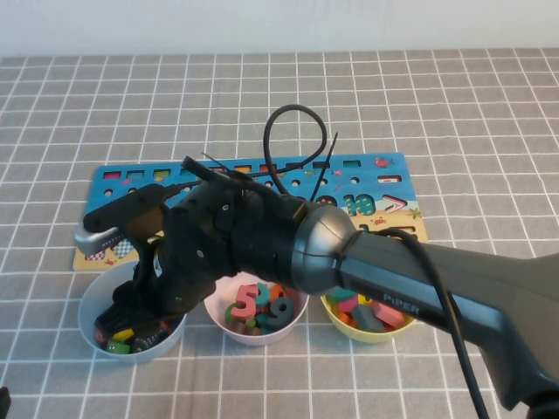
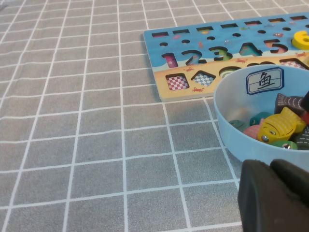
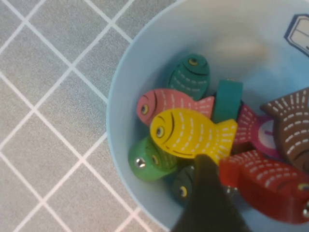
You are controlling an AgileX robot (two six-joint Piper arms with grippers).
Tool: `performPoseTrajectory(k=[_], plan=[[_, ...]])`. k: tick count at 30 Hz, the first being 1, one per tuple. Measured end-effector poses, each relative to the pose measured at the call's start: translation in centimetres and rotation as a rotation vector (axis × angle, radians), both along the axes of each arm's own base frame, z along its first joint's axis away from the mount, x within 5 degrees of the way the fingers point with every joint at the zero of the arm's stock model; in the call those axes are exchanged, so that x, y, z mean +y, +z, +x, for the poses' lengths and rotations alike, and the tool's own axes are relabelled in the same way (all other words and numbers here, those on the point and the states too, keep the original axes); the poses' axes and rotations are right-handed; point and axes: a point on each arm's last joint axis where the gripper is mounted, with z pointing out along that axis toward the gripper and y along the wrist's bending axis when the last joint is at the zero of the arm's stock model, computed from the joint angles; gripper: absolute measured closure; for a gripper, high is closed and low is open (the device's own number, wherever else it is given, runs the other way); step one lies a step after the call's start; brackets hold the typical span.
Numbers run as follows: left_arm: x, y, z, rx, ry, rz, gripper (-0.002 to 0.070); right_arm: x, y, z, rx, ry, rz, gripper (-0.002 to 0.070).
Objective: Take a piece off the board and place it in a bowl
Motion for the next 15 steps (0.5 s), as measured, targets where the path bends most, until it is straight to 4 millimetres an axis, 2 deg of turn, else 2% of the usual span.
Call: performPoseTrajectory(k=[4,8,13,15], plan=[[0.0,0.0,0.0,0.0,0.0,0.0,0.0673,0.0,0.4,0.0,0.001,0.0,0.002,0.0262],[0.0,0.0,0.0,0.0,0.0,0.0,0.0673,-0.2,2.6,-0.2,-0.022,0.001,0.04,0.0252],[0.0,0.0,0.0,0.0,0.0,0.0,0.0673,-1.0,4.7,-0.6,-0.025,0.004,0.045,0.0257],[0.0,0.0,0.0,0.0,0.0,0.0,0.0673,-1.3,5.1,-0.8,-0.016,0.006,0.031,0.0285]])
